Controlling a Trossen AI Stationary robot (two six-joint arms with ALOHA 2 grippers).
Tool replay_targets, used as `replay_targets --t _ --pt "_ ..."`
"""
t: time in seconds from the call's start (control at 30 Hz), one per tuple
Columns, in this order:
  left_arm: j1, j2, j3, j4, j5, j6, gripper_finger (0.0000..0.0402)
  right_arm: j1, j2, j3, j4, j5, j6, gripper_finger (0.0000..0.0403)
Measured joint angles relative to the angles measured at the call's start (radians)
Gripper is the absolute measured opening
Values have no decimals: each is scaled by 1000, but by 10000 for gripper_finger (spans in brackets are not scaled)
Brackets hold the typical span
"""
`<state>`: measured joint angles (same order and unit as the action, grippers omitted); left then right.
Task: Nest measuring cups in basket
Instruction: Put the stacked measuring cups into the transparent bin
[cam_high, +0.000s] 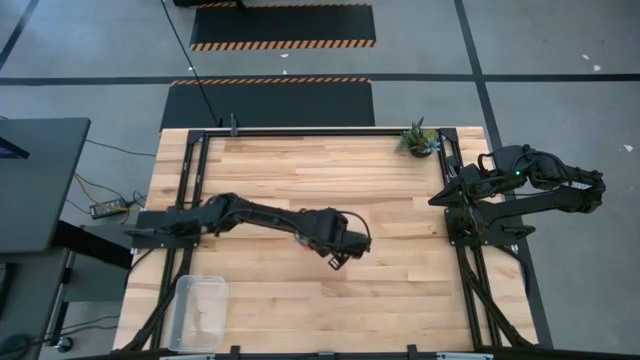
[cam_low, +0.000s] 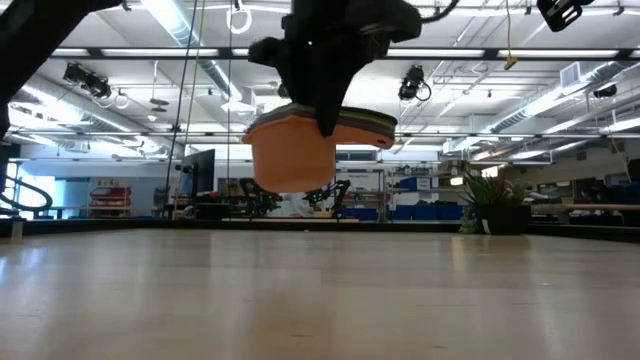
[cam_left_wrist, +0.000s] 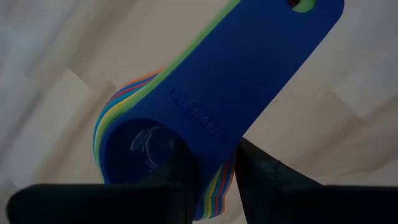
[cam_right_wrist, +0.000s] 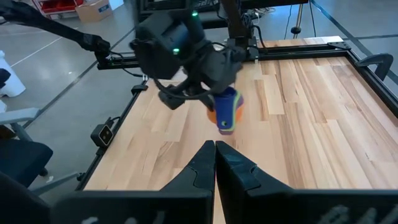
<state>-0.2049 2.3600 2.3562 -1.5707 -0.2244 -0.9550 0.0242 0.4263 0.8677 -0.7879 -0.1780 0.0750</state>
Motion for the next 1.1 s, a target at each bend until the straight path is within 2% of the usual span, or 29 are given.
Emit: replay_targets --t 0.5,0.73,0.83,1.1 --pt "84 0 0 3 2 564 92 0 0 0 1 1 38 17" --pt "86 0 0 25 4 729 92 0 0 0 1 28 49 17" --pt "87 0 0 42 4 718 92 0 0 0 1 55 72 17" --pt "96 0 0 0 -18 529 92 0 0 0 1 64 87 17"
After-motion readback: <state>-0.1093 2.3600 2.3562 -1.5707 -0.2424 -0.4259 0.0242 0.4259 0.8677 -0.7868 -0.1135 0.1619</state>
